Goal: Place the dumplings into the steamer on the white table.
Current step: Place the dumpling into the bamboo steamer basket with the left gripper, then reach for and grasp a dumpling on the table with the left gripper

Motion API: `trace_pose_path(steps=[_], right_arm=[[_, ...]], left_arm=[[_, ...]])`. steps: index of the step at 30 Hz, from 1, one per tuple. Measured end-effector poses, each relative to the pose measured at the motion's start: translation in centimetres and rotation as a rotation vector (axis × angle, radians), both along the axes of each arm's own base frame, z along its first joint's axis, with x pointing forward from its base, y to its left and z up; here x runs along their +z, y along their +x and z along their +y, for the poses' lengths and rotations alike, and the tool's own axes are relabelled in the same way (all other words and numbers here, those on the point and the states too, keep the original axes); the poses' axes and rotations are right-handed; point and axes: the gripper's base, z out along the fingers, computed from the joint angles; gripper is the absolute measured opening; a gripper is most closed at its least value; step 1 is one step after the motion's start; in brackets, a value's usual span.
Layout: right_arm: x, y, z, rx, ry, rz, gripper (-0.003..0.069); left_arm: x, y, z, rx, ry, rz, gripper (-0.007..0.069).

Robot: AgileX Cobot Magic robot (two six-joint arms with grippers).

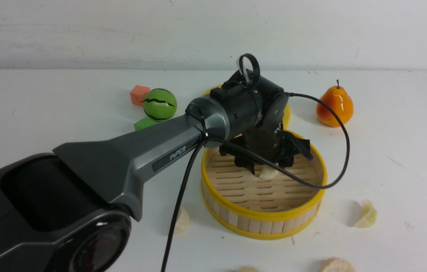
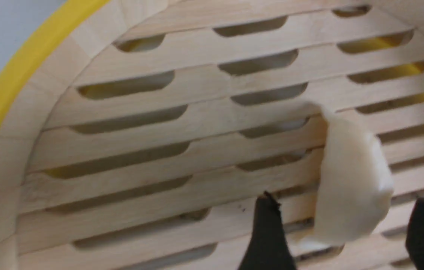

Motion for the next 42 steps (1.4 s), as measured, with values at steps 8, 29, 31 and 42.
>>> trace_pose_path(steps=[8, 29, 31, 42], right_arm=[[1.6, 1.2, 0.4, -0.039, 0.112, -0.190, 0.0052], [4.4, 3.1, 1.1, -0.116, 0.354, -0.439, 0.0064], [4.3, 3.0, 1.2, -0.110, 0.359, -0.414, 0.0066], [3.4, 2.3, 1.6, -0.072, 0.359, -0.274, 0.0080]], left_arm=[[12.0, -4.2, 3.1, -0.205, 0.090, -0.075, 0.0585], [19.4, -19.0, 18.3, -0.134, 0.182, -0.169, 0.0468], [17.3, -19.1, 18.5, -0.139, 0.226, -0.111, 0.0468], [8.4, -17.7, 21.5, -0.038, 0.192, 0.076, 0.0467]])
